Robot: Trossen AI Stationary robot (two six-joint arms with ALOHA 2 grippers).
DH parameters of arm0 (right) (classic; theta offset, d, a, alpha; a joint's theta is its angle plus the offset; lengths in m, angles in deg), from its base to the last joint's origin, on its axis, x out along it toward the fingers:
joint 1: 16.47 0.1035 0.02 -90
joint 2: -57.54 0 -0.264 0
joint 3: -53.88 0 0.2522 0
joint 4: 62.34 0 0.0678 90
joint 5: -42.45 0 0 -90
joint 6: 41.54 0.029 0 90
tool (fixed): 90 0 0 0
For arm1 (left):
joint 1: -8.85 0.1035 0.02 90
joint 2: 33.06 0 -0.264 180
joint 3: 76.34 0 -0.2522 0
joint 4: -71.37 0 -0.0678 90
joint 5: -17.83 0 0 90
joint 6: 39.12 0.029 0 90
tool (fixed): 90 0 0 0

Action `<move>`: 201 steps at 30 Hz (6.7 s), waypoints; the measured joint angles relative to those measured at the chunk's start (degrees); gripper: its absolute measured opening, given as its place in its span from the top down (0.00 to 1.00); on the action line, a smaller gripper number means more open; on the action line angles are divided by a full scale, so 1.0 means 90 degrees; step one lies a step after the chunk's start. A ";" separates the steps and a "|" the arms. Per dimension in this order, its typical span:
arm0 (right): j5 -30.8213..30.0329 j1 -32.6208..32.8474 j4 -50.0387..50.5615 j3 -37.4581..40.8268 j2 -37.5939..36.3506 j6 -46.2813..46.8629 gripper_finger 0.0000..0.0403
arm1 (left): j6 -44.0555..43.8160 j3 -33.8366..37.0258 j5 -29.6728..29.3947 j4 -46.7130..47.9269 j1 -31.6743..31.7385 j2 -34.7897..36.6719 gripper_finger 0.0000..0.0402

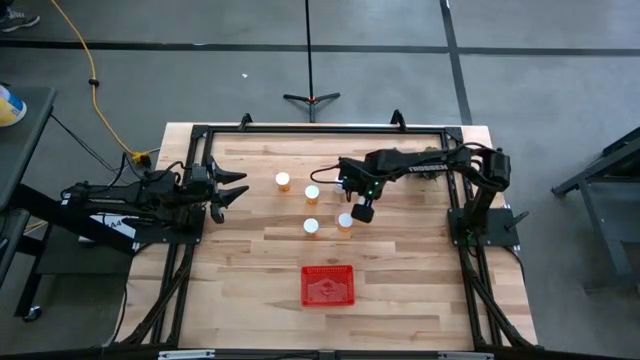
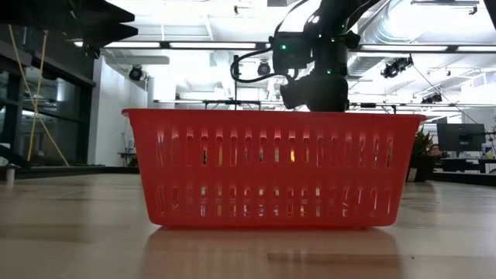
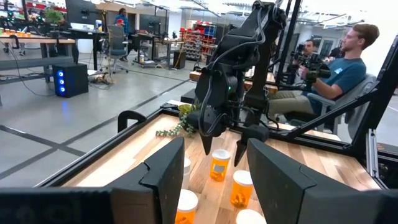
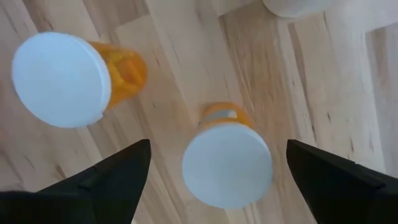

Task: Pick and place pill bottles into a basket
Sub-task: Put the orange pill bottle into the red basket

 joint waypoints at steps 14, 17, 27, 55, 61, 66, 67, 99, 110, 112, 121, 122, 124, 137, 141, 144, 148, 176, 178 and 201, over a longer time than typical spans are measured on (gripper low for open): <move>0.0171 0.0002 -0.0005 0.0009 0.0418 -0.0026 0.11 | 0.0000 0.0000 0.0000 -0.0005 0.0000 0.0000 0.47; 0.0163 0.0002 -0.0013 0.0004 0.0401 -0.0051 0.11 | 0.0000 0.0000 -0.0001 -0.0005 -0.0001 0.0000 0.47; 0.0210 -0.0002 0.0049 0.0004 0.0401 -0.0148 0.23 | 0.0000 0.0000 -0.0001 -0.0005 0.0000 0.0000 0.47; 0.0560 0.0024 0.0256 -0.0018 0.0237 -0.0025 0.46 | 0.0000 0.0000 -0.0001 -0.0005 -0.0001 0.0000 0.47; 0.0600 0.0215 0.0435 -0.0023 -0.0112 0.0234 0.55 | 0.0000 0.0000 -0.0002 -0.0005 -0.0001 0.0000 0.47; 0.0717 0.0594 0.0486 -0.0023 -0.0417 0.0584 0.55 | 0.0000 0.0000 0.0000 -0.0004 0.0000 0.0000 0.47; 0.0719 0.0685 0.0501 -0.0023 -0.0469 0.0669 0.55 | 0.0000 0.0000 -0.0002 -0.0005 -0.0001 0.0000 0.47; 0.0906 0.2853 -0.1147 -0.0023 -0.0658 0.2862 0.55 | -0.0051 0.0000 -0.0002 -0.0005 -0.0001 -0.0001 0.47; 0.0634 0.3067 -0.1181 -0.0808 -0.0564 0.2739 0.52 | -0.0051 0.0000 -0.0002 -0.0007 0.0000 -0.0002 0.47; 0.0554 0.3100 -0.1132 -0.0954 -0.0524 0.2700 0.55 | -0.0051 0.0000 -0.0002 -0.0007 0.0000 0.0000 0.47; 0.0212 0.3321 -0.1130 -0.0917 -0.0443 0.2820 0.51 | -0.0051 0.0000 -0.0002 -0.0049 -0.0001 -0.0001 0.47; 0.0217 0.3343 -0.1157 -0.0917 -0.0419 0.2861 0.49 | -0.0051 0.0000 -0.0002 -0.0051 0.0000 0.0000 0.47; 0.0221 0.3391 -0.1220 -0.0917 -0.0301 0.2901 0.48 | -0.0041 0.0000 -0.0004 -0.0057 0.0000 -0.0002 0.47; 0.0242 0.3474 -0.1458 -0.0917 0.0283 0.2935 0.50 | 0.0002 0.0000 -0.0075 -0.0085 0.0000 -0.0002 0.47; 0.0287 0.3493 -0.1547 -0.0917 0.0472 0.2973 0.46 | 0.0000 0.0000 -0.0075 -0.0154 0.0000 -0.0002 0.47; 0.0306 0.3504 -0.1689 -0.0917 0.0538 0.2973 0.50 | 0.0002 0.0000 -0.0075 -0.0274 0.0000 -0.0002 0.47; 0.0262 0.3490 -0.1716 -0.0917 0.0564 0.2961 0.55 | 0.0002 0.0000 -0.0075 -0.0313 0.0000 -0.0002 0.47; -0.0243 0.3299 -0.1539 -0.0917 0.0583 0.2817 0.66 | -0.0160 0.0000 0.0032 -0.0342 0.0000 -0.0002 0.47; -0.0115 0.3226 -0.1478 -0.0966 0.0579 0.2797 0.65 | -0.0160 0.0000 0.0032 -0.0342 0.0000 -0.0002 0.47; -0.0462 0.1976 0.0115 -0.1594 0.0559 0.1965 0.36 | -0.0165 0.0000 0.0251 -0.0338 0.0000 -0.0002 0.47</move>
